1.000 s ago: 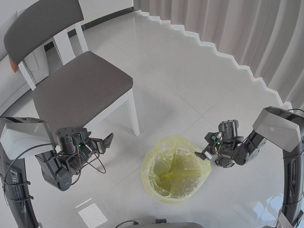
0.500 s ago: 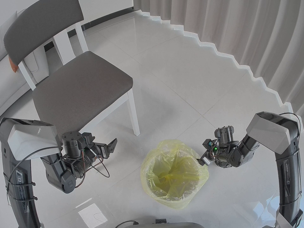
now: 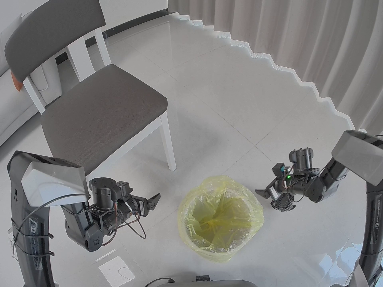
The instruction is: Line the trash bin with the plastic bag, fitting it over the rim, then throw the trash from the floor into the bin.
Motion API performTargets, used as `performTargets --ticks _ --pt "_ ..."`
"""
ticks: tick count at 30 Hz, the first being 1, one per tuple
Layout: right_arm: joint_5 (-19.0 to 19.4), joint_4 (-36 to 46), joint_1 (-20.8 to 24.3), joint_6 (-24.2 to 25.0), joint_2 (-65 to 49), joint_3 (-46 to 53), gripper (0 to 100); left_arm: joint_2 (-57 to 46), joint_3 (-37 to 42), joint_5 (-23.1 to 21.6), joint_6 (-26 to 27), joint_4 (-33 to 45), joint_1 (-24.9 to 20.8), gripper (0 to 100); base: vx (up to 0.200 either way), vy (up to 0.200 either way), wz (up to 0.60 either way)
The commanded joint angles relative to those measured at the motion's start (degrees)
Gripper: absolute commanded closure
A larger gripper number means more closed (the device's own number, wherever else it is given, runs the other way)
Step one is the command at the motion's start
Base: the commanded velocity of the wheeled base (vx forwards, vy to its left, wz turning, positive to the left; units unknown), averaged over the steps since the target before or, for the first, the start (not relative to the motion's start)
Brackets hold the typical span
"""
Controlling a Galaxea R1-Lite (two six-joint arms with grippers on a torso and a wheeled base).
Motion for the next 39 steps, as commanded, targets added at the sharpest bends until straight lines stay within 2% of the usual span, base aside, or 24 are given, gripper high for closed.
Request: performTargets --ticks 1,5,9,14,16,22,30,39 --pt "6.8 0.21 -6.1 6.34 -13.97 8.11 0 0.17 2.35 -6.28 0.31 5.28 -1.08 0 0.0 0.0 0.0" --pt "8.2 -0.32 -8.65 9.06 -16.87 12.5 0 1.66 1.03 -9.62 1.1 8.0 -1.96 0 0.0 0.0 0.0" --pt "8.73 -0.84 -9.08 10.38 -17.31 15.93 0 5.27 -2.13 -9.97 3.03 9.67 -3.9 0 0.0 0.0 0.0" --pt "11.11 -3.13 -7.85 10.2 -16.69 20.94 0 8.08 -4.86 -9.35 3.3 9.94 -4.6 0 0.0 0.0 0.0" --pt "11.28 -6.38 -5.92 10.12 -15.37 24.8 0 8.78 -5.03 -9.35 3.3 9.85 -4.6 0 0.0 0.0 0.0" --pt "11.28 -15.79 -4.25 9.5 -8.7 29.55 0 9.05 -5.12 -9.18 3.39 9.85 -4.16 0 0.0 0.0 0.0" --pt "11.28 -18.33 -3.37 7.13 -0.52 28.06 0 8.52 -4.68 -9.18 3.39 8.88 -1.43 0 0.0 0.0 0.0" --pt "11.19 -15.43 -2.14 6.95 5.63 18.65 0 7.9 -4.51 -9.18 3.3 8.0 -0.2 0 0.0 0.0 0.0"
